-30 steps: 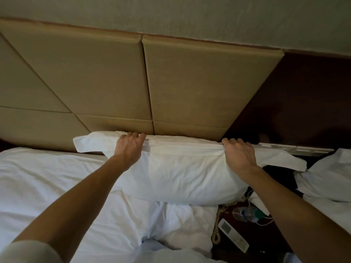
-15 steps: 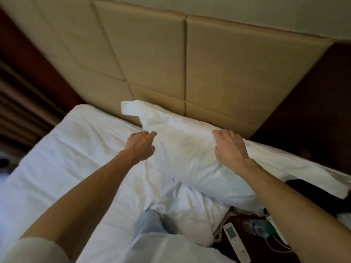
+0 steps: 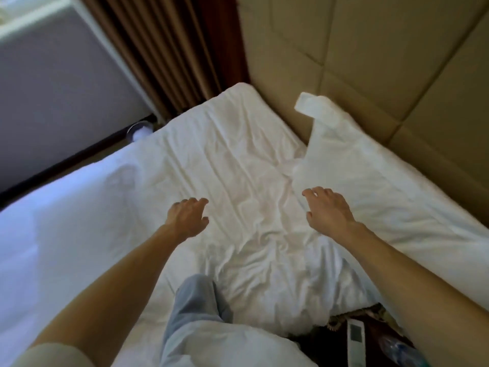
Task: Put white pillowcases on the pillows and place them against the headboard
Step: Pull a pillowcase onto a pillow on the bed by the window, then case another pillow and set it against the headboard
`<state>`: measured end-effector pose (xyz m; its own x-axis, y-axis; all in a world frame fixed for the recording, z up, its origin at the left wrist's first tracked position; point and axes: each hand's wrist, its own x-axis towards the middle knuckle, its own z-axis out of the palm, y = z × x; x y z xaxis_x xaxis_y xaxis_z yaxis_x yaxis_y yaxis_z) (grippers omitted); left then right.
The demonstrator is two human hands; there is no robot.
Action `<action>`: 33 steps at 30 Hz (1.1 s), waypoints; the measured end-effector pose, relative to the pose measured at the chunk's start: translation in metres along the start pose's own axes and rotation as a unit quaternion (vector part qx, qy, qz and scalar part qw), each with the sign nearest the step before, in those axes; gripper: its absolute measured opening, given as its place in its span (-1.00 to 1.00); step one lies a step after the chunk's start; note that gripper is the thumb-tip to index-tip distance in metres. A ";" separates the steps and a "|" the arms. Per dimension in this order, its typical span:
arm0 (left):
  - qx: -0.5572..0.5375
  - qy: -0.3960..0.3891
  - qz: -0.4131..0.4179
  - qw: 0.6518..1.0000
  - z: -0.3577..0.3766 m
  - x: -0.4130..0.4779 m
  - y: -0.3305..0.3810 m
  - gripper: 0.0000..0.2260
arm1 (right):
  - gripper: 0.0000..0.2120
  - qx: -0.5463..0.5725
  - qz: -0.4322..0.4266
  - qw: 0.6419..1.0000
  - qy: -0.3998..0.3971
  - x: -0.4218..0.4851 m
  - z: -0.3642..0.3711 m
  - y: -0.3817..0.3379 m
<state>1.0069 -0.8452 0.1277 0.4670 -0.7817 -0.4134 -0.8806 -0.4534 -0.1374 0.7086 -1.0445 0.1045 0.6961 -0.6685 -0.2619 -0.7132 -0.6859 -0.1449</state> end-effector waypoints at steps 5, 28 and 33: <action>-0.037 -0.073 -0.091 0.992 0.083 -0.093 -0.054 -0.50 | -0.54 -0.007 -0.087 0.989 -0.123 0.011 0.042 -0.070; -0.188 -0.133 -0.206 0.951 0.318 -0.376 -0.152 -0.56 | -0.58 -0.059 -0.157 0.944 -0.286 -0.121 0.159 -0.303; -0.181 -0.127 -0.187 0.957 0.353 -0.433 -0.191 -0.59 | -0.55 -0.081 -0.188 0.943 -0.261 -0.179 0.172 -0.373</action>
<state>0.9452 -0.2692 0.0153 0.6695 -0.4271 -0.6078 -0.5480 -0.8363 -0.0161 0.8356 -0.6197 0.0409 0.7321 -0.1653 -0.6608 -0.3722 -0.9096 -0.1848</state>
